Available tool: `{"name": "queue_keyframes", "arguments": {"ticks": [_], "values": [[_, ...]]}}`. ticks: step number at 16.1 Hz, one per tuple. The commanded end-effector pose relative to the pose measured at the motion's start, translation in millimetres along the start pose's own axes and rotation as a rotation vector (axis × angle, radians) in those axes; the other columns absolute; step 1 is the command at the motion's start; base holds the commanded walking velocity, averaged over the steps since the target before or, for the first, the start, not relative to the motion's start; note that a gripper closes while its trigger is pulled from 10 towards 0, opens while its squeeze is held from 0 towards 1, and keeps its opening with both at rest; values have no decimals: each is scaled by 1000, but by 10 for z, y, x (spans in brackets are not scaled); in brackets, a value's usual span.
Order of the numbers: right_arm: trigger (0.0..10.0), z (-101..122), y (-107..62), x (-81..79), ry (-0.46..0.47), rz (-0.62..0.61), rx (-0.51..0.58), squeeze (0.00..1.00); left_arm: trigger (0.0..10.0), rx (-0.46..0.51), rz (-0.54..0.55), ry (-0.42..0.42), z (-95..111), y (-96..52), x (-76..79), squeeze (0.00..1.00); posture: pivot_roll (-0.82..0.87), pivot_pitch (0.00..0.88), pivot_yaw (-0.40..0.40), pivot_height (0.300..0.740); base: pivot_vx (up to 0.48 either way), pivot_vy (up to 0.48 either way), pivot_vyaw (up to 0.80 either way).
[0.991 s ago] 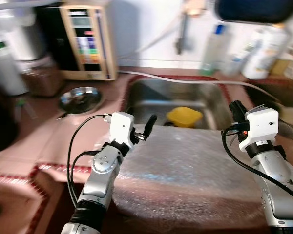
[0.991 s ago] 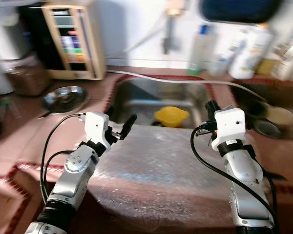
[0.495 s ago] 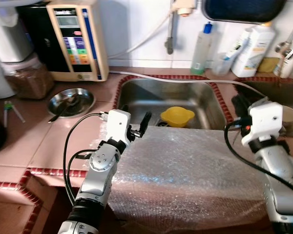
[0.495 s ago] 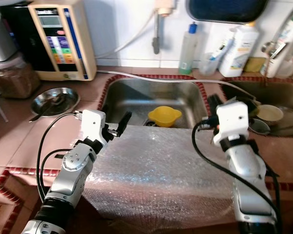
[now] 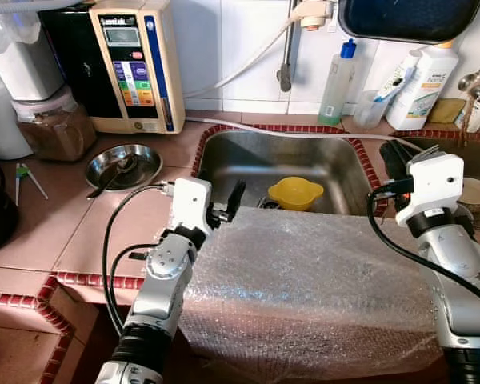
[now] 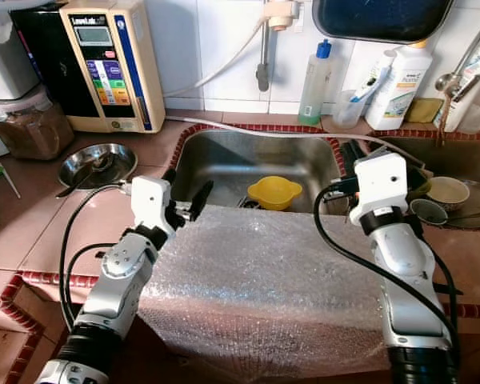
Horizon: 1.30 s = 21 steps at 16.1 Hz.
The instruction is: Kitchen organization
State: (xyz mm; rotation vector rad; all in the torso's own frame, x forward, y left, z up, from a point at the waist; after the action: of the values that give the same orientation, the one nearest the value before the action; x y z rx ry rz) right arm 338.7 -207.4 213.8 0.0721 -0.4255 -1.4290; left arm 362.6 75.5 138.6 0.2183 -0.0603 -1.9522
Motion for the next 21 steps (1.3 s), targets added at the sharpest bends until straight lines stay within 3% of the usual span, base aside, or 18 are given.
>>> {"name": "queue_keyframes", "arguments": {"ticks": [1,4,6,10,13,17,20,21], "values": [[0,32,33,-24,-9,14,14,0,10000,28,-10,6,100,41,-9,0,5,15,35,740,0,0,0],[0,-129,-70,-27,123,-48,-29,0,10000,17,-5,8,85,43,-10,0,12,12,34,740,0,0,0],[0,-348,-133,2,102,-25,-95,0,10000,3,-18,2,45,0,6,0,23,19,40,740,0,0,0],[0,-394,251,238,26,32,-126,0,10000,-25,-108,16,-14,-182,104,0,70,52,35,740,0,0,0],[0,-361,542,160,-31,116,-146,0,10000,-45,-99,37,-16,-333,15,0,153,97,35,740,0,0,0],[0,-453,711,24,-45,178,-191,0,10000,-74,-110,50,10,-460,-36,0,199,127,42,740,0,0,0],[0,-592,692,-89,-52,240,-251,0,10000,-96,-144,56,25,-543,-41,0,219,142,50,740,0,0,0],[0,-661,671,-98,-105,270,-292,0,10000,-117,-193,56,3,-592,6,0,226,154,57,740,0,0,0]]}}
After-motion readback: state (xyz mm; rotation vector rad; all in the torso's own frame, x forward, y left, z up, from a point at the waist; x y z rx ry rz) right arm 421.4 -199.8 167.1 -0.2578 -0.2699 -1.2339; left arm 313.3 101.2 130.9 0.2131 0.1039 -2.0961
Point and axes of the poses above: a point about 5 cm out from each wrist's last joint towards the gripper, its own y axis pointing out of the wrist towards the gripper, its own z axis along the axis of the wrist's last joint, x = y × z, the point moved 4 cm from there along y, pointing out of the wrist towards the gripper, and after that the axes turned 7 degrees about y, right-handed, at the moved point
